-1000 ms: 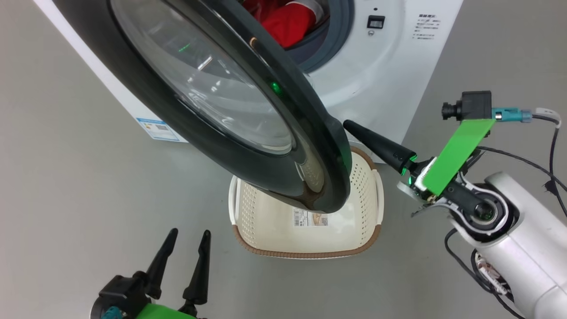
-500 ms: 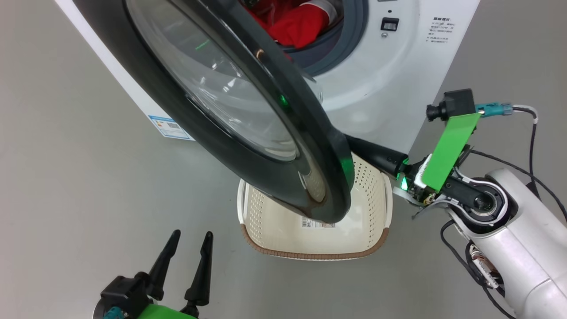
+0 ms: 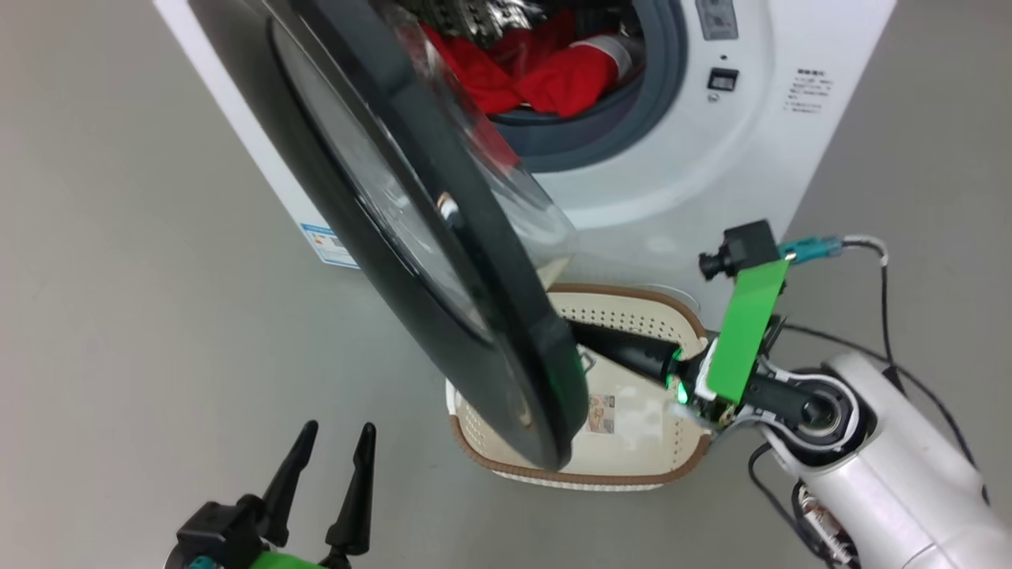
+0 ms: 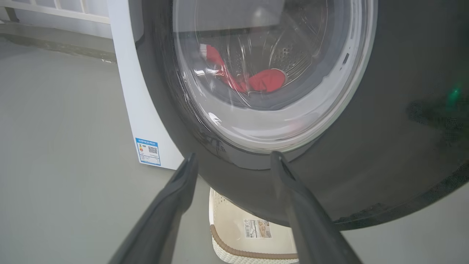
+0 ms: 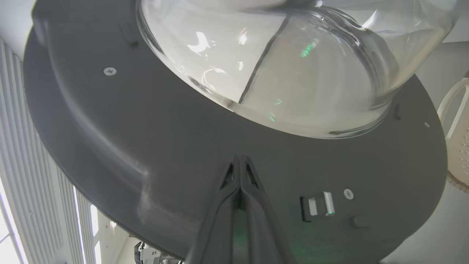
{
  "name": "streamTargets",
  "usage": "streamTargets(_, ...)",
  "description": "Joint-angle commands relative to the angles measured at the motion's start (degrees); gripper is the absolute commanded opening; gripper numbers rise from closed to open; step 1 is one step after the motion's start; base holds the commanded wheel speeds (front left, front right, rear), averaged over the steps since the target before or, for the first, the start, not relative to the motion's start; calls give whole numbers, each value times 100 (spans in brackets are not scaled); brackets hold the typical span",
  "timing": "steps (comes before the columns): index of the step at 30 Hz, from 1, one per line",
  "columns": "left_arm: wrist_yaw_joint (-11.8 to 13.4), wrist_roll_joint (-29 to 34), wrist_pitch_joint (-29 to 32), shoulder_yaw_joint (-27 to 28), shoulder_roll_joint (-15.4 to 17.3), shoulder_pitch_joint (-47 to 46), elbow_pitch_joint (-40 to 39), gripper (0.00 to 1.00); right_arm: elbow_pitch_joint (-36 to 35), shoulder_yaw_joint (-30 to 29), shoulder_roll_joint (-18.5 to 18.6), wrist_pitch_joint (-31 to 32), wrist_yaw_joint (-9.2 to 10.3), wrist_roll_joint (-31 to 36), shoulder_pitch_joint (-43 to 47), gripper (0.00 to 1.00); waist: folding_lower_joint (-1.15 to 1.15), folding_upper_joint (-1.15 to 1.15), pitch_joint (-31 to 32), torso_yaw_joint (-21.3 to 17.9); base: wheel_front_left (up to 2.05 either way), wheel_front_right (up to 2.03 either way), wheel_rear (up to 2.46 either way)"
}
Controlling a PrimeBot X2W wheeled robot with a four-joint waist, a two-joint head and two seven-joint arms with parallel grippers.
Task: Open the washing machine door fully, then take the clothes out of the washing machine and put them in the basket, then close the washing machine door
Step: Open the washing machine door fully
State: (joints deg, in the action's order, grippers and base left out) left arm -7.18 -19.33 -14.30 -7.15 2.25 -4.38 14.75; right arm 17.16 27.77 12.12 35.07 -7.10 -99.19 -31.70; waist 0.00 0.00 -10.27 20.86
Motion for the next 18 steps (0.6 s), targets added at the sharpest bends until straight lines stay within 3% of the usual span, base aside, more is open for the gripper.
streamTargets(1, -31, 11, -70, 216, 63, 15, -107, 100, -174, 55, -166, 75, -39, 71, 99, 0, 0, 0, 113, 115, 0, 0, 0)
streamTargets(18, -31, 107, -70, 382, 63, 233, -70, 100, -149, -35, -707, 462, -39, 300, 413, 0, 0, 0, 388, 611, 0, 0, 0)
